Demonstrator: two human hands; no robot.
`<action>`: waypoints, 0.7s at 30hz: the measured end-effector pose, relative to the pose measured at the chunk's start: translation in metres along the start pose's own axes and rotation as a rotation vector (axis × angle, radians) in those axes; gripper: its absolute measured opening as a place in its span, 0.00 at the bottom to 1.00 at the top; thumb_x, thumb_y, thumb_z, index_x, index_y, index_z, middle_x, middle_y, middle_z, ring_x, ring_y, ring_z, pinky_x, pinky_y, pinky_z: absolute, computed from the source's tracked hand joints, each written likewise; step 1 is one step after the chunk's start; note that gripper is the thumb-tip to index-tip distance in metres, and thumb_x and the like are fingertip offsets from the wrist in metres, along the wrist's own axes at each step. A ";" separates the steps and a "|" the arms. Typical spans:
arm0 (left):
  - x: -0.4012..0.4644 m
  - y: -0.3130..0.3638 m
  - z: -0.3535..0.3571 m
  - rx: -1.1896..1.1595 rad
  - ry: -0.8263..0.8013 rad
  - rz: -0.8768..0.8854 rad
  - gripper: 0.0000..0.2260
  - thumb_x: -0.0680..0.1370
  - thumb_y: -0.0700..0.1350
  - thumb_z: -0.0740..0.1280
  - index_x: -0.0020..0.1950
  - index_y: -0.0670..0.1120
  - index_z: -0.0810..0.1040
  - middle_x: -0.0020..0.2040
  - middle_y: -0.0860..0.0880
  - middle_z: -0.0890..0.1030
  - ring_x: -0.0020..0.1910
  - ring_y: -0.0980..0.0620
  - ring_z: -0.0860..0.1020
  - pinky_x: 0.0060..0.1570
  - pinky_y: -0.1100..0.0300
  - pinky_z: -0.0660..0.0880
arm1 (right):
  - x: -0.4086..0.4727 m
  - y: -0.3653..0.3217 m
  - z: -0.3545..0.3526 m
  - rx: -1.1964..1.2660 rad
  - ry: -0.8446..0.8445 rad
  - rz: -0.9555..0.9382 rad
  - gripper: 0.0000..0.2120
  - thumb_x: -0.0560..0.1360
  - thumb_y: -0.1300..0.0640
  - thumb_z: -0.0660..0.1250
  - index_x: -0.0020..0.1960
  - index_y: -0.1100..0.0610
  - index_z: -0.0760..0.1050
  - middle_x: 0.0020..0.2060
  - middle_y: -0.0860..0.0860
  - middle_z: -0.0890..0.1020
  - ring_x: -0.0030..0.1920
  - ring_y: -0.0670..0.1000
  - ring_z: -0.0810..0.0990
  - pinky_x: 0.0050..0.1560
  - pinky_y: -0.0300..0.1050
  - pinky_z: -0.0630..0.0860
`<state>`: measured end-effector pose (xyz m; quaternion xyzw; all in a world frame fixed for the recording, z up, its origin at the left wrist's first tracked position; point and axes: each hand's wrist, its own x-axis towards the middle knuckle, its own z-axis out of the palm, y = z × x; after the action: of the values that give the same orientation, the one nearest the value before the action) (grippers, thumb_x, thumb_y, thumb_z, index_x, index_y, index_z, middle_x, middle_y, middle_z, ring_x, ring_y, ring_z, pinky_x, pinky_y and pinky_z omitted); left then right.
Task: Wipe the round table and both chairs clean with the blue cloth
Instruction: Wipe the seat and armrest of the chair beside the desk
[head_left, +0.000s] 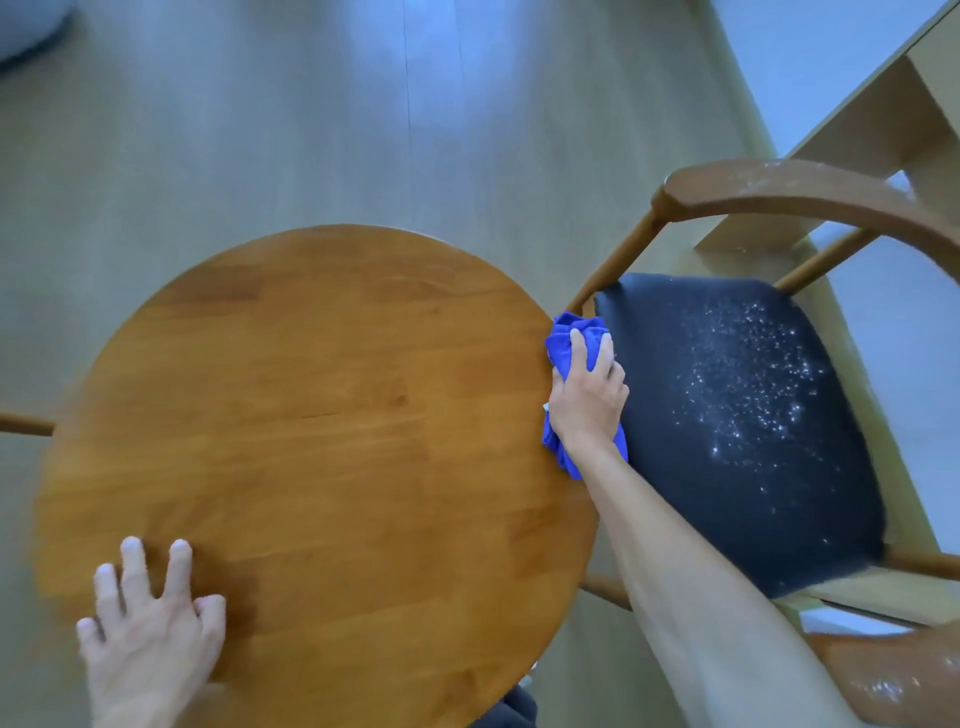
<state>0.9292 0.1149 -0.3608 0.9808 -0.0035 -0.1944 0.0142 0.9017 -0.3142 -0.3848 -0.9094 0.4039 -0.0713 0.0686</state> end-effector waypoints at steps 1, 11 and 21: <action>-0.001 0.006 0.000 0.001 -0.017 -0.018 0.35 0.66 0.53 0.48 0.69 0.39 0.71 0.72 0.34 0.62 0.70 0.31 0.59 0.59 0.28 0.63 | 0.010 -0.007 0.002 -0.008 -0.005 -0.031 0.27 0.68 0.58 0.77 0.65 0.57 0.75 0.65 0.65 0.74 0.48 0.65 0.79 0.43 0.55 0.77; -0.023 0.135 -0.025 0.069 -0.182 0.029 0.31 0.76 0.48 0.60 0.77 0.55 0.51 0.79 0.50 0.45 0.77 0.46 0.45 0.69 0.44 0.60 | -0.132 -0.019 -0.014 0.157 -0.207 -0.749 0.24 0.71 0.63 0.59 0.64 0.47 0.74 0.68 0.56 0.74 0.54 0.58 0.75 0.42 0.47 0.74; -0.037 0.258 -0.029 0.094 -0.205 0.542 0.30 0.77 0.47 0.60 0.78 0.51 0.53 0.79 0.47 0.48 0.77 0.44 0.48 0.71 0.48 0.58 | -0.108 0.050 -0.094 0.194 -0.488 -0.202 0.30 0.64 0.58 0.68 0.66 0.47 0.72 0.66 0.54 0.74 0.43 0.56 0.76 0.47 0.49 0.78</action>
<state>0.9055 -0.1420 -0.3125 0.9190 -0.2757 -0.2812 0.0195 0.7757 -0.2733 -0.3096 -0.9246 0.2738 0.1047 0.2432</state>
